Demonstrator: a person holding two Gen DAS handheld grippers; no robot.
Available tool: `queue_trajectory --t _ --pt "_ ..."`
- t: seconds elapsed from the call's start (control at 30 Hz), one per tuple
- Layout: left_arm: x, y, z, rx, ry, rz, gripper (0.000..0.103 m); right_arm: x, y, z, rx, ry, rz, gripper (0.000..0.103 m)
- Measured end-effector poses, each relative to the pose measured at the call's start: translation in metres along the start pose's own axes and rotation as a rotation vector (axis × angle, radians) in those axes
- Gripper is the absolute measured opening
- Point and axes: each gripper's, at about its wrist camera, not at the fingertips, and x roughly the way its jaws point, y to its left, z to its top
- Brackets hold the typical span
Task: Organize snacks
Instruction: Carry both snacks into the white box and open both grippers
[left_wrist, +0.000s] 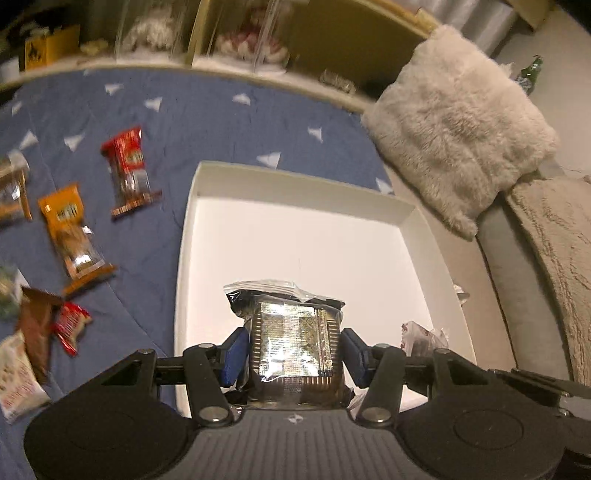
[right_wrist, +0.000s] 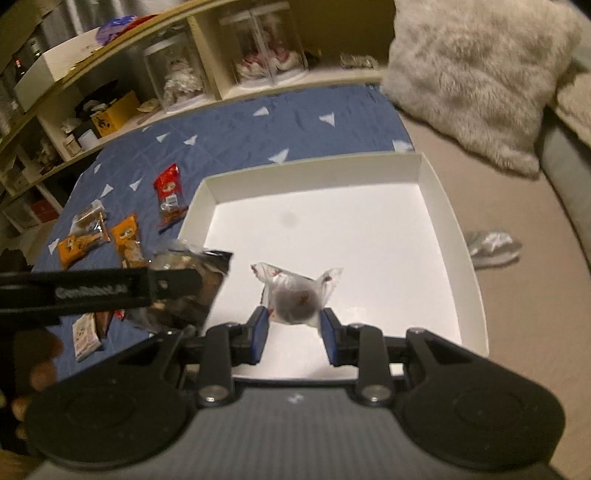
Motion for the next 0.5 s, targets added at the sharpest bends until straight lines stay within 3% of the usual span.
queue_trajectory --t 0.5 --pt "0.029 0.009 0.005 -0.003 0.052 0.053 0.058 0.040 -0.010 0.010 0.007 0.107 -0.007 0.039"
